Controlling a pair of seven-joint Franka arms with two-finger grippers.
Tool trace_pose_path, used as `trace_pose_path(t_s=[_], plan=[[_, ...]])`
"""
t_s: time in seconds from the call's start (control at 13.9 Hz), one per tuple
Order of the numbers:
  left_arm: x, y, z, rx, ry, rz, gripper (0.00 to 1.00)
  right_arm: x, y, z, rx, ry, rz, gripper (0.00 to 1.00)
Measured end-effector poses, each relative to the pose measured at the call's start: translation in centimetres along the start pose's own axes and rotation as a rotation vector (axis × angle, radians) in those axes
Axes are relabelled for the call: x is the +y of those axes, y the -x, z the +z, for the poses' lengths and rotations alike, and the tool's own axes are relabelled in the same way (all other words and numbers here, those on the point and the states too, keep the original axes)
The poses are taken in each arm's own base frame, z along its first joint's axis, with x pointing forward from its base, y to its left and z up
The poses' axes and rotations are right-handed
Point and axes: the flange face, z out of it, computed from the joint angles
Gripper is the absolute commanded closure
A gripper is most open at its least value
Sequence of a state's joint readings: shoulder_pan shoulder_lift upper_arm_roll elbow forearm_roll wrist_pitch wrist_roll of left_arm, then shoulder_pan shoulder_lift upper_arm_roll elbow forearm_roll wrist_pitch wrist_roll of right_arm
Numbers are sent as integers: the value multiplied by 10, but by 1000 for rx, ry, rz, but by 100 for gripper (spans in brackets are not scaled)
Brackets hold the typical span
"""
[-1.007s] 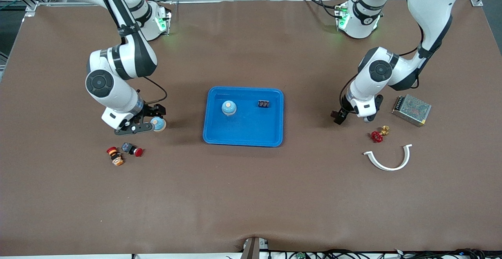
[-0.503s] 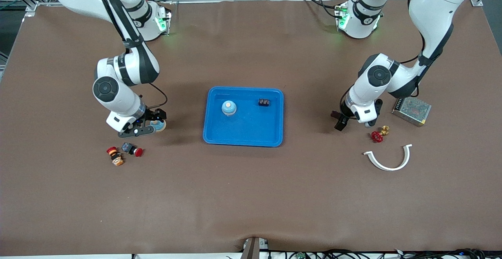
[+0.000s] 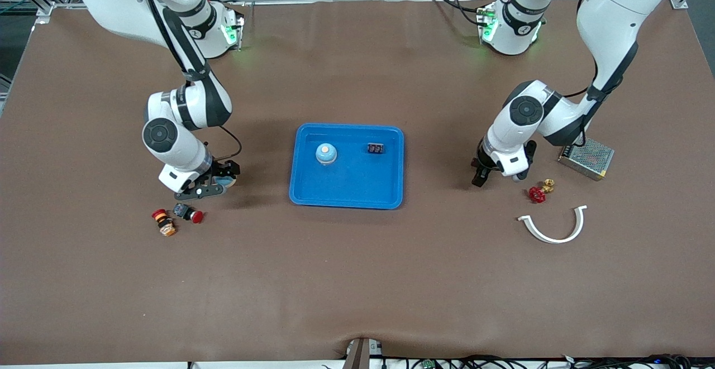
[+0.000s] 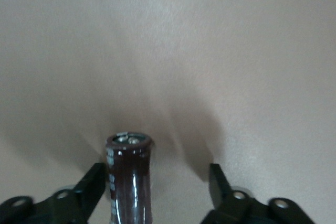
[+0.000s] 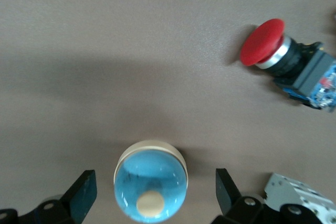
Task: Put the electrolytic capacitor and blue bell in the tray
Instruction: 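Grasp the second capacitor with the left gripper while the right gripper grasps the bell, then carry the capacitor into the tray while the right gripper lowers the bell beside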
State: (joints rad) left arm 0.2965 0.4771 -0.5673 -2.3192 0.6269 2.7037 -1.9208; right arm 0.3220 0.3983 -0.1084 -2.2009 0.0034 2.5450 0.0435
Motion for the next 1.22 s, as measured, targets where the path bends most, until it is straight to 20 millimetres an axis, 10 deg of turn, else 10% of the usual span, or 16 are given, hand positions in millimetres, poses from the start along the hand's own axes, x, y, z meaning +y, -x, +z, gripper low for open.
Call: trace_pose_path(t_s=[0.22,0.43,0.79,1.22], plan=[[6,2,-4,3,12,-34,100,-1,4,16,-4,2,-3,0],[7,3,-5,16,20,-14,100,-2,4,17,-5,2,-4,0],[10,-3,-7,53,-8,-11,100,-2,4,17,-5,2,-4,62],[25,35,-27,45,1,-92,100,-3,4,15,-3,1,-5,64]])
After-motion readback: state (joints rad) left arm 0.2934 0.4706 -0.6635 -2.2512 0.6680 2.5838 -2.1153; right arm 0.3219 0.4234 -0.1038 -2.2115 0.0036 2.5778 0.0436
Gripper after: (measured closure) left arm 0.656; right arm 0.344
